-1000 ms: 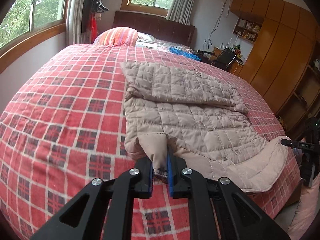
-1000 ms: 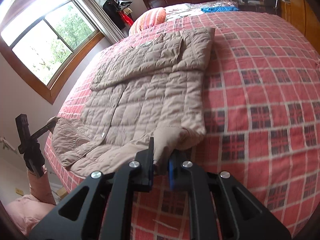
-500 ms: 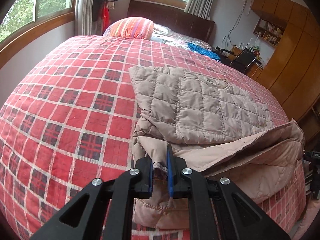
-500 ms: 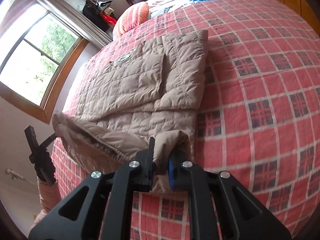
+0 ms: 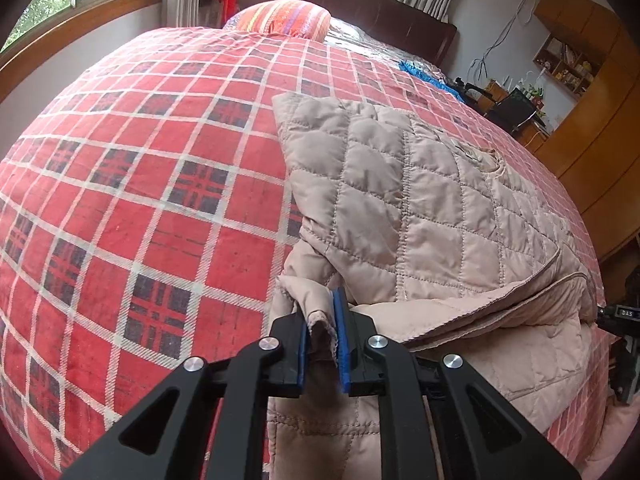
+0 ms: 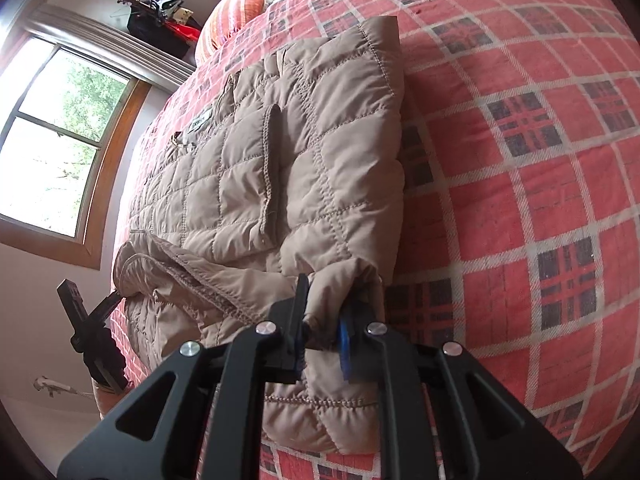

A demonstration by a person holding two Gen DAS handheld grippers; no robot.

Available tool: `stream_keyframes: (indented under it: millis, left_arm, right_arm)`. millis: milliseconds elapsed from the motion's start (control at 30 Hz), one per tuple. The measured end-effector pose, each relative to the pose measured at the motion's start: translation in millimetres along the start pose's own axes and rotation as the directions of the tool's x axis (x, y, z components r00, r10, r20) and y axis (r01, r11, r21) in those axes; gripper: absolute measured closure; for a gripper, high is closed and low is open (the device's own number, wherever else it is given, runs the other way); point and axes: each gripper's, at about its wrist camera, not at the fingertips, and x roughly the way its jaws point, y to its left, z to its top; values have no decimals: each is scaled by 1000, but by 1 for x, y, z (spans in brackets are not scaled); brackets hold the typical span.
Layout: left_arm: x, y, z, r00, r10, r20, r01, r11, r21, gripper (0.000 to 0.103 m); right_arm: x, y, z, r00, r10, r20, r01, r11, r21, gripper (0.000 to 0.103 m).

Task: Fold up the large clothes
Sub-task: 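Carry the held hem over the jacket body toward the collar with both tools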

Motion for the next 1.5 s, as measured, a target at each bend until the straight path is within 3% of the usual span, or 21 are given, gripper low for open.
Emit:
stream_keyframes:
  millis: [100, 200, 233, 267, 400, 533, 700, 800, 900, 933, 967, 1000, 1067, 1300, 1500]
  left_arm:
    - [-7, 4, 2, 999, -36, -17, 36, 999, -12, 85]
    - [-21, 11, 1, 995, -101, -16, 100, 994, -41, 78]
    - [-27, 13, 1, 993, -116, -11, 115, 992, -46, 78]
    - [-33, 15, -1, 993, -120, -4, 120, 992, -46, 76]
    - [-59, 21, -12, 995, -76, 58, 78, 996, -37, 61]
    - [-76, 33, -19, 992, -33, 118, 38, 999, -38, 57]
    - [-56, 34, -24, 998, -18, 67, 20, 1000, -22, 54]
    - [-43, 29, -23, 997, -35, 66, 36, 999, -14, 48]
    - [-31, 17, -22, 997, -47, 56, 46, 999, 7, 48]
    - [-28, 12, -22, 998, -49, 49, 48, 999, 20, 49]
    - [-25, 5, -24, 998, -44, 43, 43, 998, 40, 60]
    - [-23, 0, -26, 999, -30, 44, 28, 998, 55, 78]
    - [-23, -7, -32, 999, -18, 48, 15, 997, 81, 93]
    - [-74, -16, -51, 980, -63, 189, 43, 993, 109, 98]
    - [-125, -40, -35, 934, -69, 351, 13, 987, 160, 99]
  right_arm:
    - [-10, 1, -4, 1000, 30, -1, -30, 1000, 6, 75]
    - [-30, 2, -11, 997, 74, 22, -74, 997, 6, 52]
    - [-38, 4, -13, 998, 55, 40, -55, 998, -4, 39]
    - [-44, 6, -16, 998, 36, 59, -35, 999, -17, 36]
    - [-63, 11, -29, 996, 33, 85, -29, 998, -55, 36]
    - [-62, 14, -37, 997, -14, 78, 21, 996, -90, 37]
    - [-40, 14, -32, 998, -31, 57, 36, 996, -85, 37]
    - [-24, 14, -28, 998, -53, 44, 56, 995, -83, 40]
    - [-11, 16, -27, 998, -58, 24, 60, 995, -81, 57]
    - [-10, 17, -28, 997, -76, 29, 79, 993, -90, 66]
    - [-10, 18, -30, 996, -85, 34, 88, 991, -103, 79]
    - [-11, 20, -33, 996, -85, 40, 89, 990, -112, 86]
    - [-18, 22, -39, 995, -73, 61, 81, 988, -133, 94]
    - [-57, 39, -64, 989, -13, 150, 45, 977, -207, 97]
    - [-94, 60, -58, 969, 23, 245, 39, 969, -245, 97]
